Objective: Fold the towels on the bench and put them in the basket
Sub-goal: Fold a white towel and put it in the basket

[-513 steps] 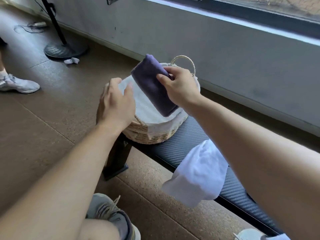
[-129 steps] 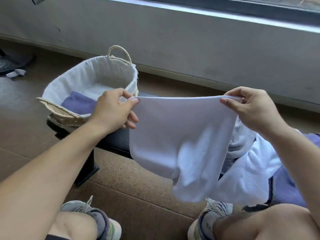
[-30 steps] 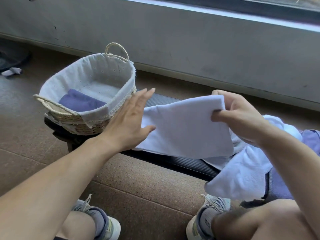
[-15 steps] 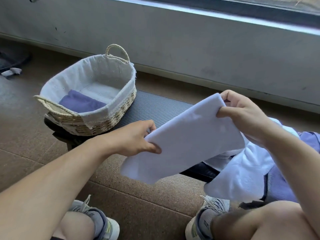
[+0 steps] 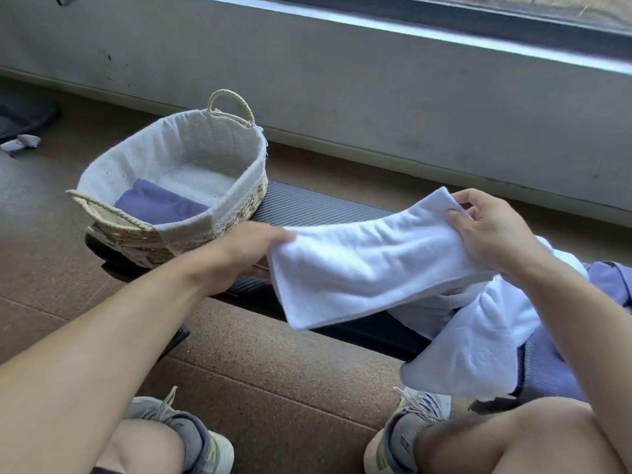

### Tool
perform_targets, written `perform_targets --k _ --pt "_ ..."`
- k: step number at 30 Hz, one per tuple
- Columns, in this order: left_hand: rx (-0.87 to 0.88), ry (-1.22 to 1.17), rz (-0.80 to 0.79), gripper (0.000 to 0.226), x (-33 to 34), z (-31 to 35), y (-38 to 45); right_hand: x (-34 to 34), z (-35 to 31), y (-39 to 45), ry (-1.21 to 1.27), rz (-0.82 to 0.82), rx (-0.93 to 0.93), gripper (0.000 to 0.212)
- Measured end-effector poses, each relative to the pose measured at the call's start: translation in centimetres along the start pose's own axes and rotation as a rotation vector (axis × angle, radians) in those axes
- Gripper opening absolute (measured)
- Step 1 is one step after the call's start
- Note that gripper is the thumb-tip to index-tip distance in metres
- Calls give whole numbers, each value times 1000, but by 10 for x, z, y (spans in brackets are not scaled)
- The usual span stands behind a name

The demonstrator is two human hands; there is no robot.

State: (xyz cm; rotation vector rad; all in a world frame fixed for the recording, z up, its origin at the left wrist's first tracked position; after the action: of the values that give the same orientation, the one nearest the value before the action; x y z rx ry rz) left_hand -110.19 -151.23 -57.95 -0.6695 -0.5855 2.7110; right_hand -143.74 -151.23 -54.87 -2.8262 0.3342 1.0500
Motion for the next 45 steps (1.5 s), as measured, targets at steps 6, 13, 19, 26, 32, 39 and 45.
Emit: perform_targets --k 6,13,19,26,32,39,45 --pt "-52 -289 105 44 1 12 -8 9 -8 -6 -79 -42 -14 21" --pt "14 -351 106 28 7 25 -18 35 -36 -16 60 -26 -118 22" --pt "38 -333 118 19 11 22 -23 63 -57 -38 103 -142 -197 31" --pt "62 -330 142 22 11 24 -24 75 -73 -54 44 -174 -327 35" --pt "52 -323 172 17 5 22 -26 41 -58 -22 68 -11 -242 34" --pt "21 -391 104 19 10 24 -30 33 -54 -26 -137 -29 -255 32" --pt "17 -593 49 16 17 30 -33 81 -85 -92 -96 -652 -314 92"
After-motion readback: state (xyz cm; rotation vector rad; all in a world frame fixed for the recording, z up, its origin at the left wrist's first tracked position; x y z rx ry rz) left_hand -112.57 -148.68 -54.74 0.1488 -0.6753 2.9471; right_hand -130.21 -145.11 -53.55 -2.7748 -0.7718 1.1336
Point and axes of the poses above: each hand's wrist, its own y-axis towards the middle knuckle, its own x-axis out of the palm, z = x × y, the point moved 1 cm from there along y, towards the middle knuckle, and after that the axes turned 9 degrees about y, right-handed, at the moved point
